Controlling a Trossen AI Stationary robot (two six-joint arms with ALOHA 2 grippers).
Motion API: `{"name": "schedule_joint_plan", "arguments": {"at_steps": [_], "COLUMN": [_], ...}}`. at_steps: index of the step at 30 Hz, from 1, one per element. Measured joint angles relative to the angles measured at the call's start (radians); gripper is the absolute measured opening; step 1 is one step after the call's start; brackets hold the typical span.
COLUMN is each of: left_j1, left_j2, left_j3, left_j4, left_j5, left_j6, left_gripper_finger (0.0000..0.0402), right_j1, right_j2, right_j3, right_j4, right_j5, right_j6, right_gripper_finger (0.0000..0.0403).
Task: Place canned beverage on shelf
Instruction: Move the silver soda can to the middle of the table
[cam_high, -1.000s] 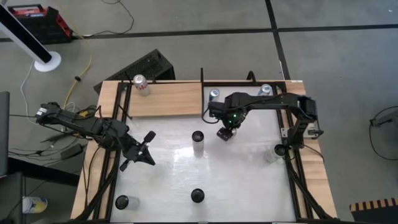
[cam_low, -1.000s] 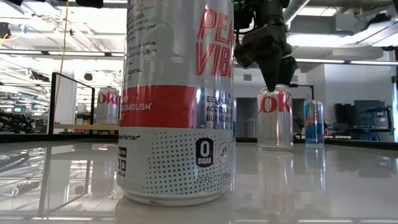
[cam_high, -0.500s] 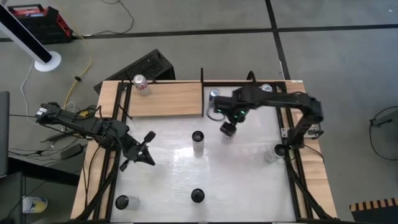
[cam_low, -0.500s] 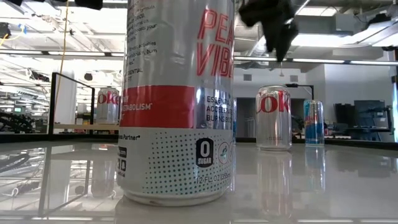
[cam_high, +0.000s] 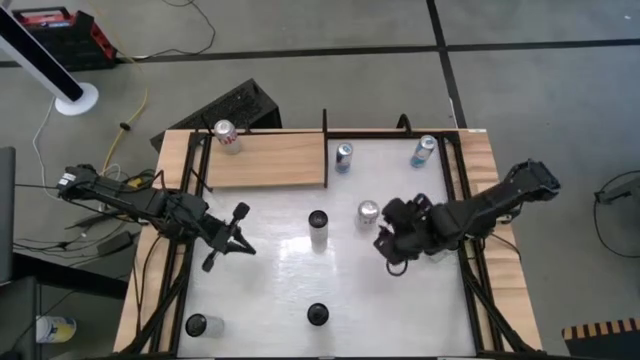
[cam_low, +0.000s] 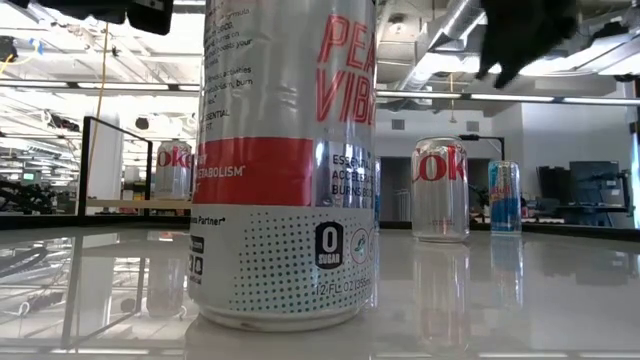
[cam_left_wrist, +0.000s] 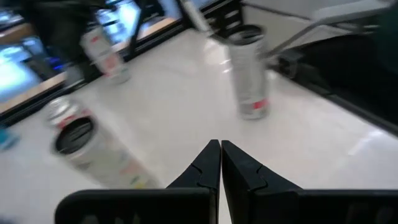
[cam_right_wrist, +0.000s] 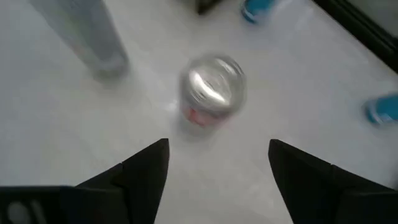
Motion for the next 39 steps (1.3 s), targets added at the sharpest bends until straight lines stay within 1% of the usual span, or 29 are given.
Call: {"name": "schedule_joint_plan", "arguments": {"at_steps": [5, 8, 11, 15, 18, 20, 22, 25, 30, 33, 36, 39], "left_j1": [0.033, 0.095, 0.179, 0.296, 0.367, 0.404, 0.432, 0.458, 0.467, 0.467, 0.467, 0.467], "left_j2": [0.0, 0.0, 0.0, 0.0, 0.0, 0.0, 0.0, 0.0, 0.0, 0.0, 0.0, 0.0], "left_j3": [0.0, 0.0, 0.0, -0.008, -0.042, -0.067, -0.093, -0.132, -0.155, -0.164, -0.17, -0.17], "left_j4": [0.012, 0.026, 0.026, 0.077, 0.133, 0.157, 0.183, 0.226, 0.262, 0.262, 0.261, 0.261], "left_j5": [-0.15, -0.175, -0.175, -0.176, -0.189, -0.204, -0.213, -0.206, -0.171, -0.149, -0.147, -0.147], "left_j6": [0.013, 0.021, 0.009, -0.093, -0.153, -0.176, -0.189, -0.211, -0.214, -0.215, -0.22, -0.224], "left_gripper_finger": [0.0, 0.0, 0.0, 0.0, 0.0, 0.0, 0.0, 0.0, 0.0, 0.0, 0.0, 0.0], "right_j1": [0.046, 0.047, 0.039, 0.029, 0.034, 0.042, 0.043, 0.033, 0.017, 0.012, -0.004, -0.029], "right_j2": [0.011, 0.01, 0.01, 0.01, 0.01, 0.01, 0.01, 0.01, 0.011, 0.011, 0.011, 0.011], "right_j3": [-0.061, -0.073, -0.082, -0.111, -0.128, -0.134, -0.139, -0.154, -0.211, -0.244, -0.286, -0.329], "right_j4": [-0.007, -0.009, -0.006, 0.007, 0.003, 0.008, 0.025, 0.087, 0.134, 0.153, 0.215, 0.312], "right_j5": [0.051, 0.074, 0.088, 0.076, 0.078, 0.106, 0.124, 0.124, 0.124, 0.123, 0.12, 0.119], "right_j6": [0.099, 0.152, 0.192, 0.259, 0.324, 0.355, 0.383, 0.384, 0.39, 0.424, 0.43, 0.389], "right_gripper_finger": [0.0252, 0.0215, 0.0164, 0.0082, 0.0023, 0.0015, 0.0024, 0.0034, 0.0015, 0.0016, 0.0022, 0.0019]}}
